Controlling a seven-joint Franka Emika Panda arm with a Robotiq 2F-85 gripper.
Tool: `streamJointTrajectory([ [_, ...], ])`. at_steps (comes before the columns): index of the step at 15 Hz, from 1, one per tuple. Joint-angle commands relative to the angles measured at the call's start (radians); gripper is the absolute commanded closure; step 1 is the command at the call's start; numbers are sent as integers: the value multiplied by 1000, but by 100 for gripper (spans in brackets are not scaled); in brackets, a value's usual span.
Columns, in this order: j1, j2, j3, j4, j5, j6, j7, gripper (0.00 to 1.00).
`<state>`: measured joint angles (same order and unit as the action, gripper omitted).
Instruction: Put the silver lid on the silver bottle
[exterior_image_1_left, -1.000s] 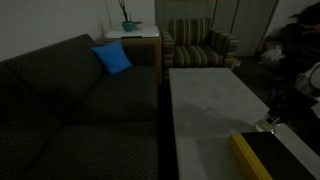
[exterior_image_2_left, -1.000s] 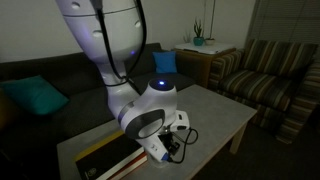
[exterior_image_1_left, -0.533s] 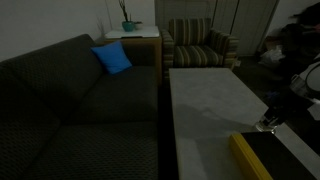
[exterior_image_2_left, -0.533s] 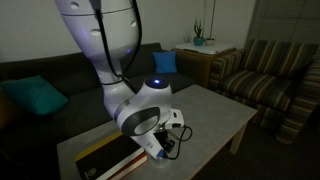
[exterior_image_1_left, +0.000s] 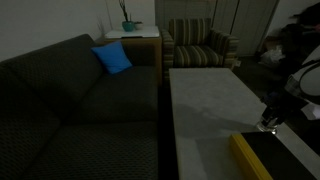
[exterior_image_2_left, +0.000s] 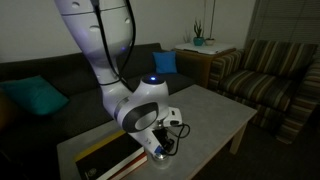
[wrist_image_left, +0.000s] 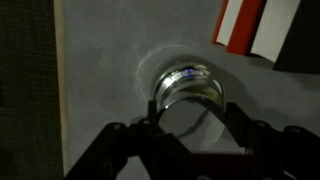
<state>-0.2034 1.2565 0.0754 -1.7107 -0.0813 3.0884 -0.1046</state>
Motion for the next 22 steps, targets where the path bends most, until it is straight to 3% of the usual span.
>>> streamJointTrajectory([
  [1,1,30,-12,68,11,-60,-9,57],
  [8,-28,51,21,129,9,-133,-54,57],
  [22,-63,22,80,89,21,-174,-86,57],
])
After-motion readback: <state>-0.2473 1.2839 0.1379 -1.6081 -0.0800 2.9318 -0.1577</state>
